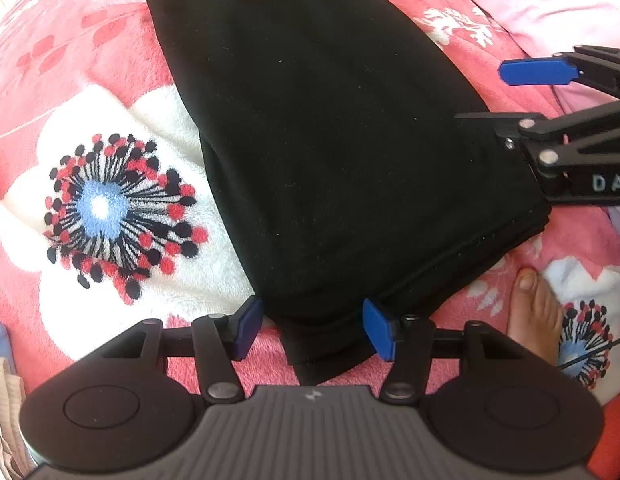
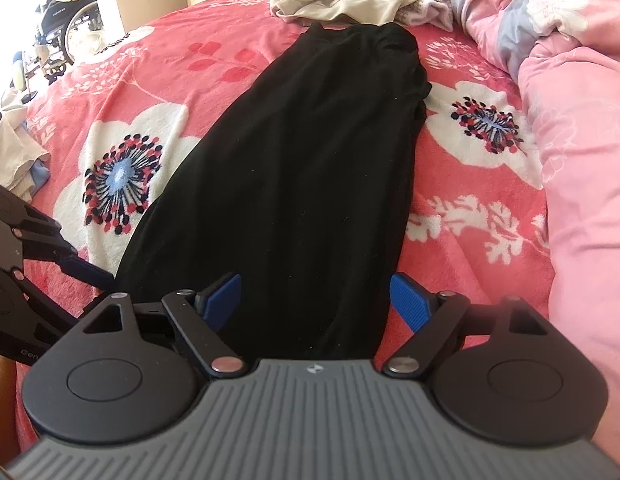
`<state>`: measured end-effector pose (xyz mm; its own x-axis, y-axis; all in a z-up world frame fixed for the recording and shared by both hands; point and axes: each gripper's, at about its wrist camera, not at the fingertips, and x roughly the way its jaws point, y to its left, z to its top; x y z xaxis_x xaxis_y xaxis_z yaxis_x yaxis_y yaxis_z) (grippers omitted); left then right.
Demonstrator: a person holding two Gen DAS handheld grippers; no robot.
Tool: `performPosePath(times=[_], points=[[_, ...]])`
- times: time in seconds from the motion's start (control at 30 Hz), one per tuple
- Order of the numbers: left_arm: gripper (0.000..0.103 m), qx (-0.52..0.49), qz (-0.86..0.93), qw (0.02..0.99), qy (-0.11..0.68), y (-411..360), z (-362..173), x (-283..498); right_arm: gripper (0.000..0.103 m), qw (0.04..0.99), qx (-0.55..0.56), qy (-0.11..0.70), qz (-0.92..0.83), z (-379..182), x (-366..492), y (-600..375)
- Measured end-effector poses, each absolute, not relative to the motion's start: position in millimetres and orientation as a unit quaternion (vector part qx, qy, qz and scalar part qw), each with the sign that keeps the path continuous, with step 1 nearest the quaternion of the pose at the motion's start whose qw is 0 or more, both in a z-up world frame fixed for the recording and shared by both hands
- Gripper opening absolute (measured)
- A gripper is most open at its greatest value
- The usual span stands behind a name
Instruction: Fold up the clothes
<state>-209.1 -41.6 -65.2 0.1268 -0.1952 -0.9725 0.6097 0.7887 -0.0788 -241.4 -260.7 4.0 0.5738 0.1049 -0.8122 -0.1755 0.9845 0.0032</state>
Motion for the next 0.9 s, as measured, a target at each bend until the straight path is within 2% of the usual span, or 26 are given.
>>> performPosePath(times=[0.07, 0.17, 0.27, 0.33, 0.4, 0.57, 0.6, 0.63, 0.9], points=[[0.057, 0.167, -0.289, 0.728, 0.598, -32.7, -63.9, -208.9, 0.068, 0.888, -0.035, 0.453, 0.078, 4.1, -241.1, -262.5], [0.058, 0.155, -0.321, 0.730, 0.583, -4.7, -58.3, -207.4, 0.059, 0.891, -0.023, 0.448, 0.067, 7.2, -238.7, -272.8], [0.059, 0.150, -0.334, 0.748, 0.553, 29.4, -43.8, -202.9, 0.053, 0.895, -0.018, 0.442, 0.056, 11.5, -236.1, -286.5], [0.059, 0.164, -0.322, 0.773, 0.522, 32.2, -12.9, -198.9, 0.050, 0.898, -0.018, 0.437, 0.053, 14.0, -234.0, -293.8], [0.058, 0.176, -0.307, 0.796, 0.490, 30.1, -4.3, -193.7, 0.045, 0.899, -0.016, 0.434, 0.057, 15.5, -229.5, -297.4], [0.049, 0.154, -0.352, 0.805, 0.453, 15.5, 15.9, -159.9, 0.029, 0.893, -0.015, 0.441, 0.088, 13.4, -208.1, -289.0], [0.049, 0.149, -0.365, 0.799, 0.454, 4.7, 3.9, -163.5, 0.026, 0.889, -0.012, 0.447, 0.099, 13.0, -202.5, -285.9], [0.044, 0.139, -0.376, 0.792, 0.461, -8.5, -6.0, -161.6, 0.023, 0.884, -0.006, 0.453, 0.112, 13.0, -195.2, -281.9], [0.033, 0.073, -0.365, 0.747, 0.551, -15.2, -45.8, -143.8, 0.023, 0.867, -0.004, 0.466, 0.176, 18.0, -136.2, -253.6]])
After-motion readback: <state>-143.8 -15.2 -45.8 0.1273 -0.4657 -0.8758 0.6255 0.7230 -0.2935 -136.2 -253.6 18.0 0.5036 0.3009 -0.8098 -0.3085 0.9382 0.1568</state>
